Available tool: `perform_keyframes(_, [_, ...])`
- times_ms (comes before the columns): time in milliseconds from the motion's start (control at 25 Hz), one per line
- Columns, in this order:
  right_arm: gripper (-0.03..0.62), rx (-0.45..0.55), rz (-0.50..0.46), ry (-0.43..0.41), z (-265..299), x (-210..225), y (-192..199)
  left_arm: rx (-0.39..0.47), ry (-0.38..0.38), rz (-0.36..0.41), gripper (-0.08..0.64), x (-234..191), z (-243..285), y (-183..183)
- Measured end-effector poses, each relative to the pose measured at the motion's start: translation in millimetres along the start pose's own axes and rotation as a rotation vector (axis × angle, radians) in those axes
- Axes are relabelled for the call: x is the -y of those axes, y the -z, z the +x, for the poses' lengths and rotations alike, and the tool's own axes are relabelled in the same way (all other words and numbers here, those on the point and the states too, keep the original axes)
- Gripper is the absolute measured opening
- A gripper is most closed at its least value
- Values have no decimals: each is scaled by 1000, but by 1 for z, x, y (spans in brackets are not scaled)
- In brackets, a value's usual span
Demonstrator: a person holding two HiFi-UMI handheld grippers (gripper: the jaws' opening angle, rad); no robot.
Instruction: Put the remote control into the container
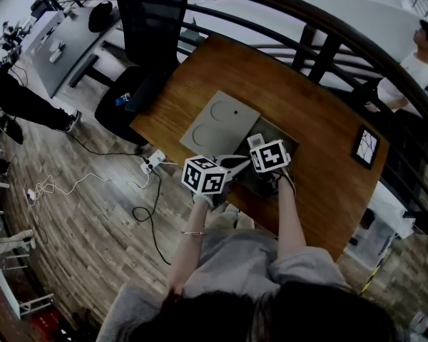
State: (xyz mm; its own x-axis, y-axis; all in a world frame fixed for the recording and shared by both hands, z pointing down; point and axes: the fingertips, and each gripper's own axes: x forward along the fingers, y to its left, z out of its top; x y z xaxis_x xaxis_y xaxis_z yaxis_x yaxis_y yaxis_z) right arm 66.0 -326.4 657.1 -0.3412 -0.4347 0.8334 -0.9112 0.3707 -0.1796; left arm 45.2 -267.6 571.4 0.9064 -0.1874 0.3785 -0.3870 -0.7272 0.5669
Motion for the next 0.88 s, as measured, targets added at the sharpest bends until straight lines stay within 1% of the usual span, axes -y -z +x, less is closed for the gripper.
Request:
perform_keyframes(160, [247,-29,-12,-14,8,-1,2,-7,-7,-8,3,-4,-1,4])
perform_keyframes(320, [247,-71,-15,3,9,3,7,-15,-12,-18,3,-6,-1,7])
perform_keyframes(400, [247,-72,-7,-9,9,2,5,-19,-12,-23,3,-7,-2,8])
perform_keyframes(480, [247,-90,-17,36,6,12,6,-23,-14,-27,3,-8,-2,9])
perform_keyframes(520, [247,-88,-20,33,7,11,5,-26,-15,-29,3,-9,-2,10])
perform_keyframes(600, [247,-63,-18,-11,11,2,0,-28,-17,-32,3,-11,-2,11])
perform_keyframes(680, [247,-91,-22,26,9,9,6,-29,-17,-34,3,-12,-2,12])
perform_keyframes(720, [247,-94,-20,25,10,9,7,-29,-18,-35,3,-13,-2,12])
perform_keyframes(800, [247,-68,-19,-15,14,1,2,-28,-17,-36,3,-13,-2,12])
perform_keyframes(880, [247,-69,-28,-9,14,1,1,-29,-18,-38,3,-14,-2,12])
